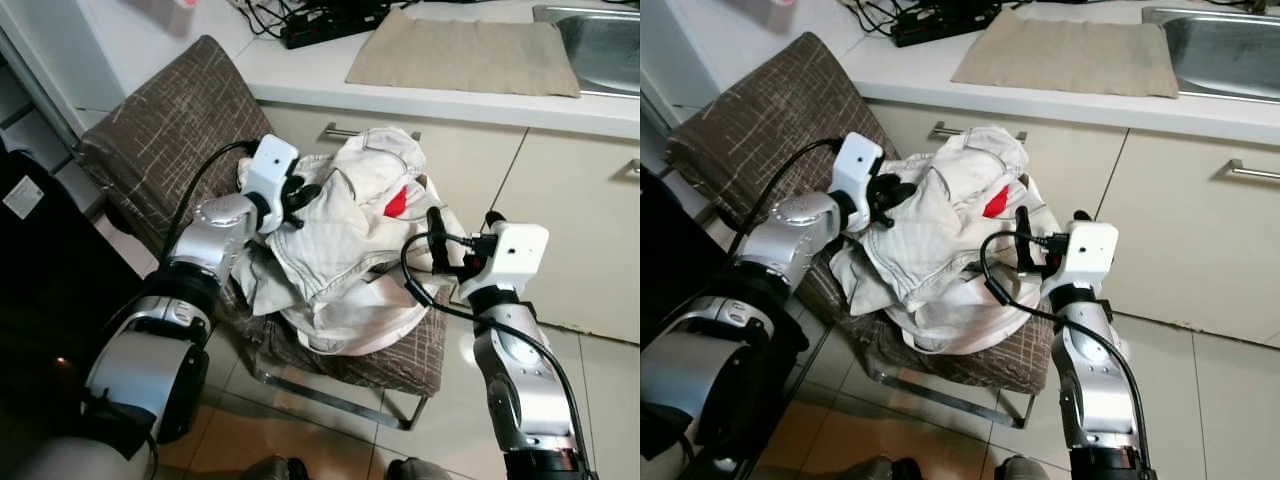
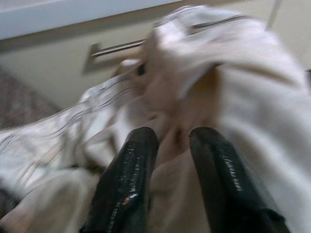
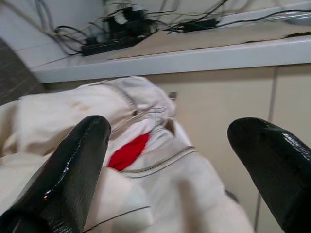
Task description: Clothes washing
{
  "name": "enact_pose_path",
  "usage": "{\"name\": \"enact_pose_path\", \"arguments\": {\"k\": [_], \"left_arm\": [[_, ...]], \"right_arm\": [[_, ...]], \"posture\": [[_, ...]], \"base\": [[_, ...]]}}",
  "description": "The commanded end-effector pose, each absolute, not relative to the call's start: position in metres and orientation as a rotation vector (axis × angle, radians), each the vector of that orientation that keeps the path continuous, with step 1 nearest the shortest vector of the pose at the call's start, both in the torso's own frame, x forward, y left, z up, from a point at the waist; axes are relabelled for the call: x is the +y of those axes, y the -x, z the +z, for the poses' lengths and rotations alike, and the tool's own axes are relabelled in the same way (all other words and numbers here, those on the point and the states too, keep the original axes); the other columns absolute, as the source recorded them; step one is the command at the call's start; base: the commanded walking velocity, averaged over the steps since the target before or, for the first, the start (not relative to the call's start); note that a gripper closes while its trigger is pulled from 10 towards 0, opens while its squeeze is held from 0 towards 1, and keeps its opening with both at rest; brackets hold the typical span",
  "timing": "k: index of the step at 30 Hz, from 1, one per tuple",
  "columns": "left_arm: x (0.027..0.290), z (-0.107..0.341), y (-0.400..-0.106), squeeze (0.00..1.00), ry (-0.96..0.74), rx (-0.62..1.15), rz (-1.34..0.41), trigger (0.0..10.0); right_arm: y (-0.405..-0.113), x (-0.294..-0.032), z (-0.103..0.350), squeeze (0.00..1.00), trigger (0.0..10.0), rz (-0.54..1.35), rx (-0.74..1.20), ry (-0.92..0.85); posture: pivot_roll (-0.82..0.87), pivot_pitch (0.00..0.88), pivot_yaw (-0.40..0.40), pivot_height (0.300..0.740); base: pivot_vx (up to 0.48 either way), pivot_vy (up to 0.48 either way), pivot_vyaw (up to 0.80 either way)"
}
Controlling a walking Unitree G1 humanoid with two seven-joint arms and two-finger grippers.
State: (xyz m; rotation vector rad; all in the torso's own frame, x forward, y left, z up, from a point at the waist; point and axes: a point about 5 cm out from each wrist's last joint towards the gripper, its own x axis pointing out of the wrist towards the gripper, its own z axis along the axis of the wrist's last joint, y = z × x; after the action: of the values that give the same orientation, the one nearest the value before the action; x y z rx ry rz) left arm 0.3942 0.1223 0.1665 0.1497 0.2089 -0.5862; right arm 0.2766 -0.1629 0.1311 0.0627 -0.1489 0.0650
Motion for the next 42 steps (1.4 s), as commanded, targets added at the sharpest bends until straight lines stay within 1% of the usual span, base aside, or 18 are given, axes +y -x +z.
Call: {"name": "enact_pose_path", "arguments": {"k": [1, 3, 8, 9, 11, 15, 19, 24, 30, 32, 34, 35, 39, 42], "left_arm": [[0.129, 0.182, -0.401, 1.0, -0.14, 0.192, -0.55, 10.0], [0.131, 0.195, -0.406, 1.0, -0.064, 0.182, -0.527, 10.0], [0.128, 0.204, -0.41, 1.0, -0.036, 0.175, -0.535, 10.0], [0.124, 0.214, -0.412, 1.0, 0.006, 0.162, -0.552, 10.0], [0.121, 0.221, -0.414, 1.0, 0.027, 0.152, -0.559, 10.0], [0.116, 0.222, -0.414, 1.0, -0.022, 0.153, -0.575, 10.0], [0.107, 0.201, -0.41, 1.0, -0.07, 0.221, -0.616, 10.0], [0.101, 0.184, -0.405, 1.0, -0.058, 0.281, -0.639, 10.0], [0.106, 0.18, -0.405, 1.0, -0.13, 0.275, -0.608, 10.0], [0.106, 0.179, -0.405, 1.0, -0.073, 0.289, -0.616, 10.0], [0.105, 0.185, -0.406, 1.0, 0.05, 0.293, -0.628, 10.0], [0.105, 0.185, -0.406, 1.0, 0.05, 0.293, -0.628, 10.0], [0.103, 0.201, -0.408, 1.0, 0.209, 0.274, -0.65, 10.0], [0.102, 0.205, -0.409, 1.0, 0.253, 0.274, -0.66, 10.0]], "right_arm": [[-0.271, -0.16, 0.145, 0.0, 10.0, 0.122, -0.239, -0.097], [-0.261, -0.158, 0.148, 0.0, 10.0, 0.211, -0.251, -0.113], [-0.254, -0.16, 0.144, 0.0, 10.0, 0.254, -0.226, -0.101], [-0.249, -0.162, 0.139, 0.0, 10.0, 0.273, -0.196, -0.096], [-0.248, -0.163, 0.137, 0.0, 10.0, 0.282, -0.184, -0.093], [-0.248, -0.161, 0.137, 0.0, 10.0, 0.285, -0.184, -0.101], [-0.245, -0.152, 0.137, 0.0, 10.0, 0.316, -0.178, -0.129], [-0.242, -0.151, 0.135, 0.0, 10.0, 0.328, -0.162, -0.131], [-0.243, -0.15, 0.136, 0.0, 10.0, 0.336, -0.161, -0.137], [-0.242, -0.149, 0.136, 0.0, 10.0, 0.341, -0.158, -0.138], [-0.242, -0.149, 0.135, 0.0, 10.0, 0.344, -0.157, -0.139], [-0.242, -0.149, 0.135, 0.0, 10.0, 0.344, -0.157, -0.139], [-0.244, -0.147, 0.136, 0.0, 10.0, 0.354, -0.155, -0.142], [-0.244, -0.147, 0.135, 0.0, 10.0, 0.357, -0.153, -0.143]], "posture": [[-0.22, 0.05, 0.093, 0.74], [-0.23, 0.049, 0.093, 0.74], [-0.24, 0.049, 0.098, 0.74], [-0.25, 0.054, 0.103, 0.74], [-0.26, 0.054, 0.108, 0.74], [-0.27, 0.056, 0.118, 0.74], [-0.28, 0.061, 0.125, 0.74], [-0.28, 0.072, 0.125, 0.74], [-0.27, 0.077, 0.123, 0.74], [-0.27, 0.078, 0.121, 0.74], [-0.27, 0.078, 0.121, 0.74], [-0.27, 0.078, 0.121, 0.74], [-0.26, 0.078, 0.121, 0.74], [-0.26, 0.079, 0.122, 0.74]], "base": [[0.0, 0.0, 0.0], [0.0, 0.0, 0.0], [0.0, 0.0, 0.0], [0.0, 0.0, 0.0], [0.0, 0.0, 0.0], [0.0, 0.0, 0.0], [0.0, 0.0, 0.0], [0.0, 0.0, 0.0], [0.0, 0.0, 0.0], [0.0, 0.0, 0.0], [0.0, 0.0, 0.0], [0.0, 0.0, 0.0], [0.0, 0.0, 0.0], [0.0, 0.0, 0.0]]}}
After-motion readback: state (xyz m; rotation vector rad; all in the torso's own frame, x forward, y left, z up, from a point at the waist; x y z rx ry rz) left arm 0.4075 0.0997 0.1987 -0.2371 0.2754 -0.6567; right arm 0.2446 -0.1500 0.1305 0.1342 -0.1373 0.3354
